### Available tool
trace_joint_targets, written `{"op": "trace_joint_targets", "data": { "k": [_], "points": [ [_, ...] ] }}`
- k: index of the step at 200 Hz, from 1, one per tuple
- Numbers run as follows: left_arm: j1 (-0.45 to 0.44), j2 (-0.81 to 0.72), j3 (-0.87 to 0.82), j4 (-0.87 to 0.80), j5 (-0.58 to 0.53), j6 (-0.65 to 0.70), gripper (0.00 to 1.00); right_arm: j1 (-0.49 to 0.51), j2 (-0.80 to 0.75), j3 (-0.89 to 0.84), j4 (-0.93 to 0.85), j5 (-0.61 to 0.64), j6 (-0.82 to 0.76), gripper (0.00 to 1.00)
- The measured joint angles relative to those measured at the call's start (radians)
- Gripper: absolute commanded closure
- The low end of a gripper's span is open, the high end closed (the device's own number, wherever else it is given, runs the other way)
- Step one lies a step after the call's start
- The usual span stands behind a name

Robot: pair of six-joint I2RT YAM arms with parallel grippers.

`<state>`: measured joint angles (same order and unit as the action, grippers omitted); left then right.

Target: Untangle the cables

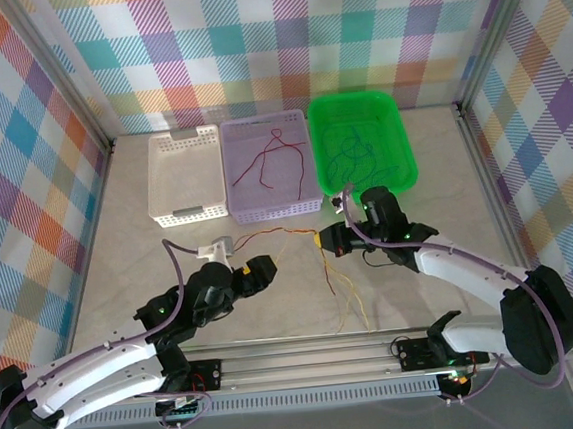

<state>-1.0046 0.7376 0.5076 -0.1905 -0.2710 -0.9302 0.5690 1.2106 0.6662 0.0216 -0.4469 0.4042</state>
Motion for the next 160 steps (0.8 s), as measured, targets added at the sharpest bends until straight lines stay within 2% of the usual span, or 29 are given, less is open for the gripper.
{"op": "trace_joint_targets", "data": {
  "k": [50,138,160],
  "points": [
    [-0.019,0.024,-0.001,0.09,0.021,0.031,0.15,0.0,-0.002,0.058,-0.012,-0.082,0.023,1.0],
    [-0.023,0.075,0.033,0.061,0.0,0.203,0.15,0.002,-0.002,0.111,-0.071,-0.245,0.039,1.0],
    [-0.023,0.095,0.054,0.062,-0.001,0.252,0.19,0.007,-0.001,0.12,-0.083,-0.274,0.038,1.0]
  ]
}}
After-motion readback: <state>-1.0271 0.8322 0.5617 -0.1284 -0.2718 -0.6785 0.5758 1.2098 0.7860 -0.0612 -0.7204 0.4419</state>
